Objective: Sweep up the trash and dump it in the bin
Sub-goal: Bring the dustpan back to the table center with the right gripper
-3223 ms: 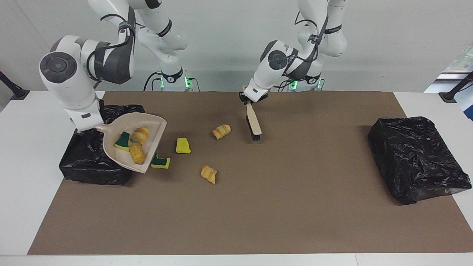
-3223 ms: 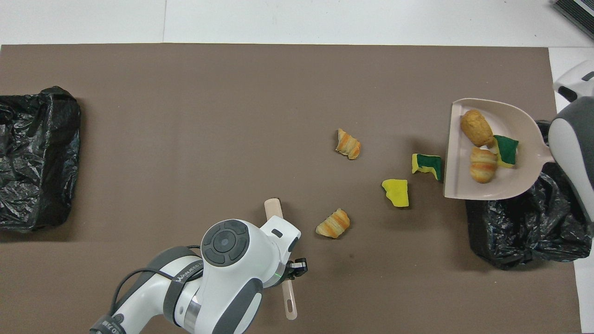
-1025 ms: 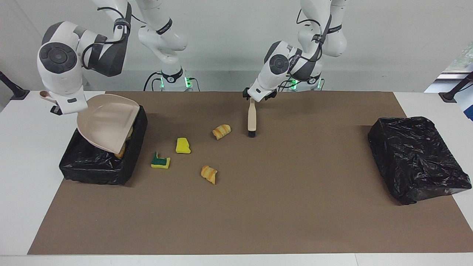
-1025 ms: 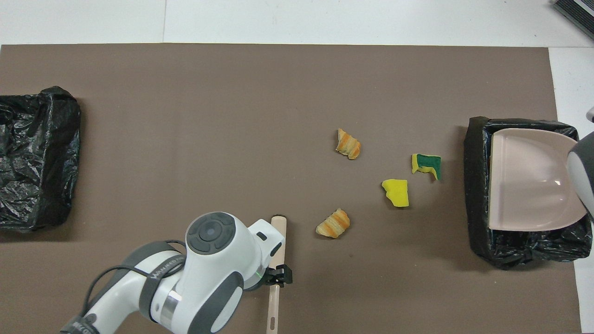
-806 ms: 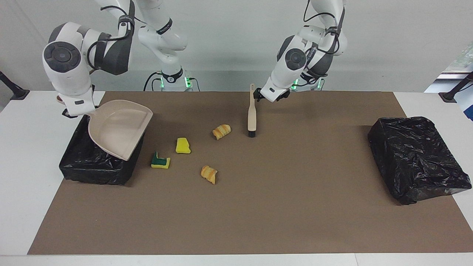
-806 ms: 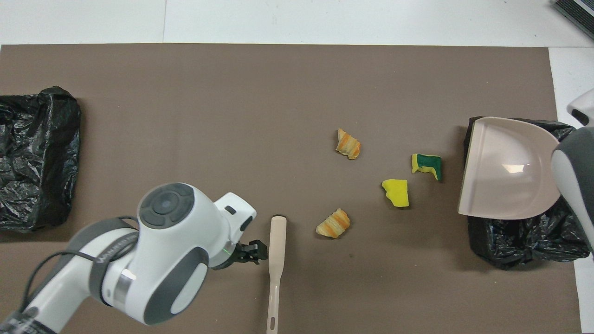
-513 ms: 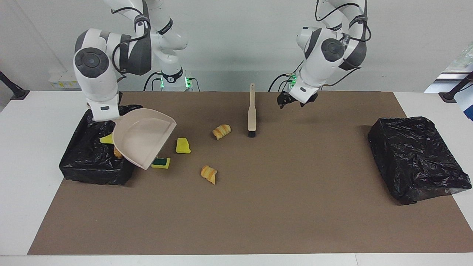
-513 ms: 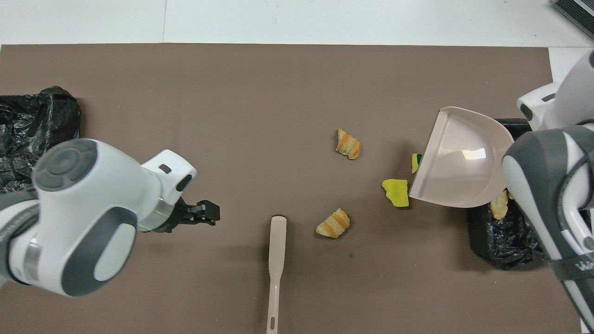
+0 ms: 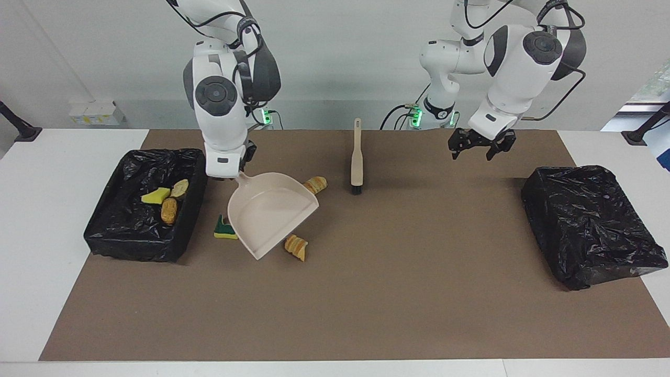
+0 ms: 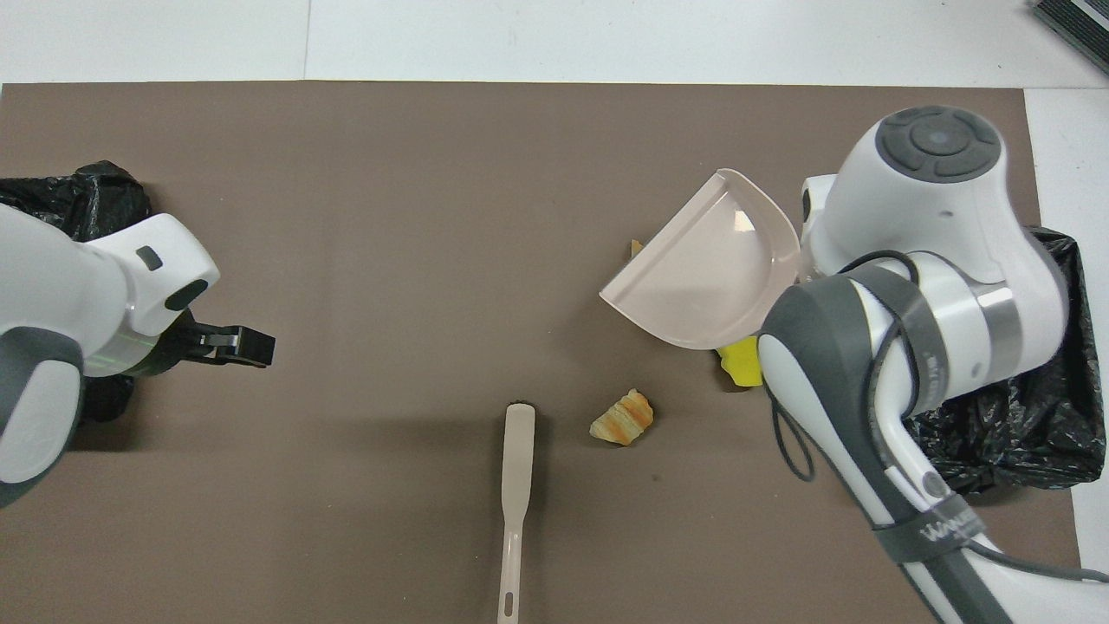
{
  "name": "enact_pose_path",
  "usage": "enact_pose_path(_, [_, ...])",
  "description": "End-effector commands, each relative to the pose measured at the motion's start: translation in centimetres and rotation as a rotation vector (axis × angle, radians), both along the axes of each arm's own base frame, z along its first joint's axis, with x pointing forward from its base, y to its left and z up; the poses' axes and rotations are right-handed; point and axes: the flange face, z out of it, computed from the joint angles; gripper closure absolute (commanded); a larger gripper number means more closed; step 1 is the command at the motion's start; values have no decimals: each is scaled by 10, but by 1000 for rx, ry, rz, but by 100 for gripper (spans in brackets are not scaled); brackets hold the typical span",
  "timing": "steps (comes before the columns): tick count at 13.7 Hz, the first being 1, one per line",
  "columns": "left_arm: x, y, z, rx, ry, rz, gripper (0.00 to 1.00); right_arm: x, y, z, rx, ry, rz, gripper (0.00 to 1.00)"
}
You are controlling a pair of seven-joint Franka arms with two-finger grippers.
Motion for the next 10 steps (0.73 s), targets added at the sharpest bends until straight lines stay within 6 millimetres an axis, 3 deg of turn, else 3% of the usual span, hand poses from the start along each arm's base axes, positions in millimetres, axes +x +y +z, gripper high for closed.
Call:
enact_pose_path(1, [16,52,32,42,-37,-65,0,5,64,-16,22,-53,-180,100])
enact_pose_path(3, [25,98,55,76,-87,-172,0,10,104,-36,59,-44,-341,100])
enact_pose_path(4, [26,102,58,74,-90,-254,0,10,133,-44,61,-41,-373,100])
enact_pose_path(7, [22,118,89,81,-112,-244,0,21,200,-82,57,-75,-518,100])
enact_pose_path(8, [17,123,85,66,-67,-227,0,25,214,-94,72,-91,-555,100])
enact_pose_path(10, [4,126,84,46,-13,-207,0,23,239,-98,143,-84,-622,100])
